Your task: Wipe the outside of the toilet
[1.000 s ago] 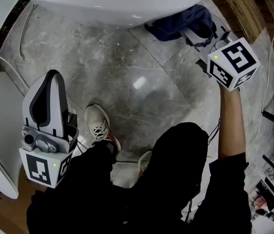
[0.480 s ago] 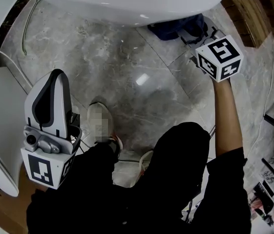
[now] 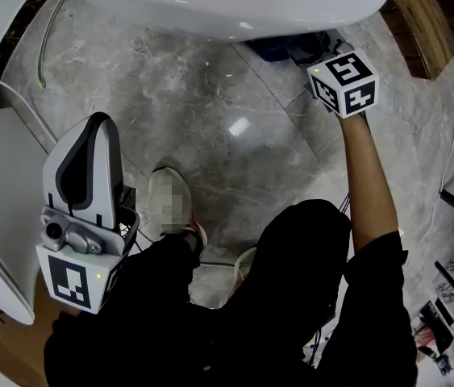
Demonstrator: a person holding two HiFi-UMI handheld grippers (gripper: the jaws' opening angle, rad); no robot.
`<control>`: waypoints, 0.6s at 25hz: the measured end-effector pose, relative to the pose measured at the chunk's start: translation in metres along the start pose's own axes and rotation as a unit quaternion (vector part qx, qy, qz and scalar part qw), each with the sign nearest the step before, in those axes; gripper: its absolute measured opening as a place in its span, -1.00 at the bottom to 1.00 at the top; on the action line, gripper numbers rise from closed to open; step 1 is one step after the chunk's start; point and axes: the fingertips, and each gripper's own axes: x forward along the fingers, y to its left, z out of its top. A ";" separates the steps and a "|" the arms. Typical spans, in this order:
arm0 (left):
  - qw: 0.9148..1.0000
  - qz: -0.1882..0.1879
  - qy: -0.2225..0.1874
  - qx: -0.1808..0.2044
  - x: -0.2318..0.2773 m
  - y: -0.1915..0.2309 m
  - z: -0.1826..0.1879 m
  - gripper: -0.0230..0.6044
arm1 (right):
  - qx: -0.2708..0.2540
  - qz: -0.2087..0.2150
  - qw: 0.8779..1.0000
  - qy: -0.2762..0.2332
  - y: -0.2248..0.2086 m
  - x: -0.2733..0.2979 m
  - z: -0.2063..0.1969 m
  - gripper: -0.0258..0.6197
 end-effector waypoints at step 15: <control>1.000 0.003 0.010 -0.004 -0.002 0.010 -0.006 -0.89 | 0.020 -0.010 0.998 0.062 -0.008 0.066 -0.058 -0.60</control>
